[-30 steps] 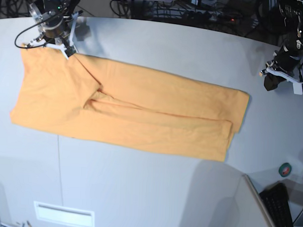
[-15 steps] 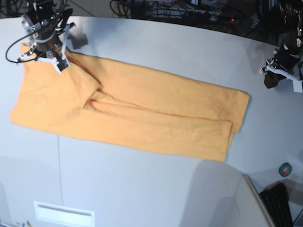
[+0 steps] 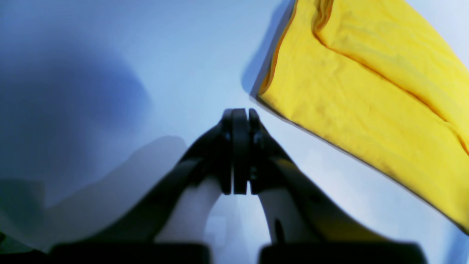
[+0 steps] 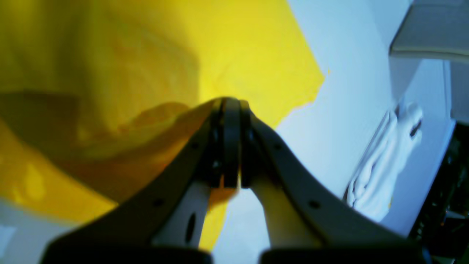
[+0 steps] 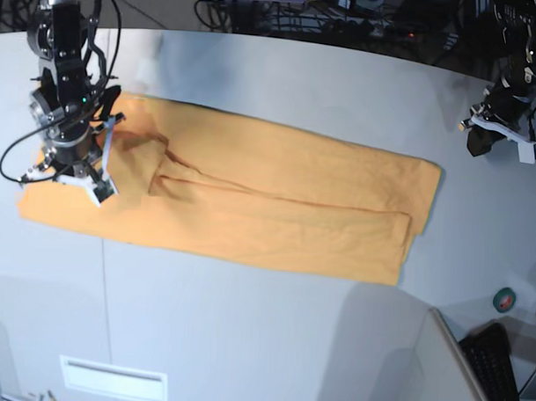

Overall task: Layout the t-shirt on the table in an organized manner, then fold the t-shirt properly
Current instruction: 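Lower the right gripper onto the shirt's folded end, then press and smooth the strip end with the right gripper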

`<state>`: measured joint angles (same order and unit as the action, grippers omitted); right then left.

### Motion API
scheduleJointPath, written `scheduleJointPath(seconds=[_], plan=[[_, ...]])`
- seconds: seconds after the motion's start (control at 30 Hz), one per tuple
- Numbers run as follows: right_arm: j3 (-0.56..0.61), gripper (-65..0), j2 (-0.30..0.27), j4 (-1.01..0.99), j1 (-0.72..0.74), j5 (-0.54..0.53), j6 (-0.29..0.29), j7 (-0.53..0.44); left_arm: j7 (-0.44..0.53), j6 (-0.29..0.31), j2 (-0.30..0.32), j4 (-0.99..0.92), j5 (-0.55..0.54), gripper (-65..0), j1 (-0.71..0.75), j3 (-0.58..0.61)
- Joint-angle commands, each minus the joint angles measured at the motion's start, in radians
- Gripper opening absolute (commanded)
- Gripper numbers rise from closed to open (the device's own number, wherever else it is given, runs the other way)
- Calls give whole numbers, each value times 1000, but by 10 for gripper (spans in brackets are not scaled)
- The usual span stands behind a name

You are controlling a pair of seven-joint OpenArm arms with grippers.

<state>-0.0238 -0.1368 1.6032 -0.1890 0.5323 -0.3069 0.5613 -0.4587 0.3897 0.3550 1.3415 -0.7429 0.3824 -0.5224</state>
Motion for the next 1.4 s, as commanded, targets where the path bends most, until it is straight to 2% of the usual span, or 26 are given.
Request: scheduleJointPath(seconds=[0.0, 0.4, 0.7, 0.73, 0.77, 0.83, 0.87, 0.9, 1.0, 1.07, 1.17, 1.2, 1.23, 1.3, 1.33, 1.37], plan=[[-3, -650, -10, -5, 29, 13, 8, -8, 21, 2, 17, 14, -16, -650, 0, -8], [-11, -650, -10, -281, 273, 13, 10, -17, 16, 1, 17, 13, -16, -650, 0, -6], [-11, -650, -2, -327, 336, 10, 10, -16, 16, -1, 16, 13, -16, -650, 0, 0], [-11, -627, -2, -327, 336, 10, 10, -16, 16, -1, 16, 13, -16, -650, 0, 0], [-11, -542, -2, -324, 337, 10, 10, -16, 16, -1, 16, 13, -16, -650, 0, 0], [-12, -413, -4, -297, 337, 10, 10, -16, 16, -1, 16, 13, -16, -650, 0, 0], [-12, -368, -4, -269, 331, 9, 10, -14, 16, -2, 16, 13, -16, -650, 0, 0], [-14, -341, -4, -232, 316, 9, 10, -13, 16, -2, 16, 13, -16, -650, -1, 0], [-52, -326, 7, -85, 274, 7, 10, -10, 16, -2, 16, 13, -16, -650, -4, 2], [-83, -317, 38, 35, 234, 12, 10, -4, 16, -2, 16, 13, -16, -650, -7, 2], [-166, -327, 93, 210, 162, 10, 10, 96, 18, -2, 16, 13, -16, -650, -7, 2], [-189, -360, 118, 243, 133, 9, 10, 131, 18, -2, 16, 13, -16, -650, -7, 2], [-199, -416, 131, 251, 104, 7, 10, 150, 19, -2, 16, 11, -16, -650, -7, 0], [-199, -605, 151, 227, 36, 5, 10, 141, 19, -2, 16, 11, -16, -650, -7, 2], [-201, -650, 167, 196, 13, -5, 10, 122, 19, -2, 16, 11, -16, -650, -7, 2], [-209, -650, 180, 164, 0, -30, 10, 99, 19, -2, 16, 11, -16, -650, -7, 2]])
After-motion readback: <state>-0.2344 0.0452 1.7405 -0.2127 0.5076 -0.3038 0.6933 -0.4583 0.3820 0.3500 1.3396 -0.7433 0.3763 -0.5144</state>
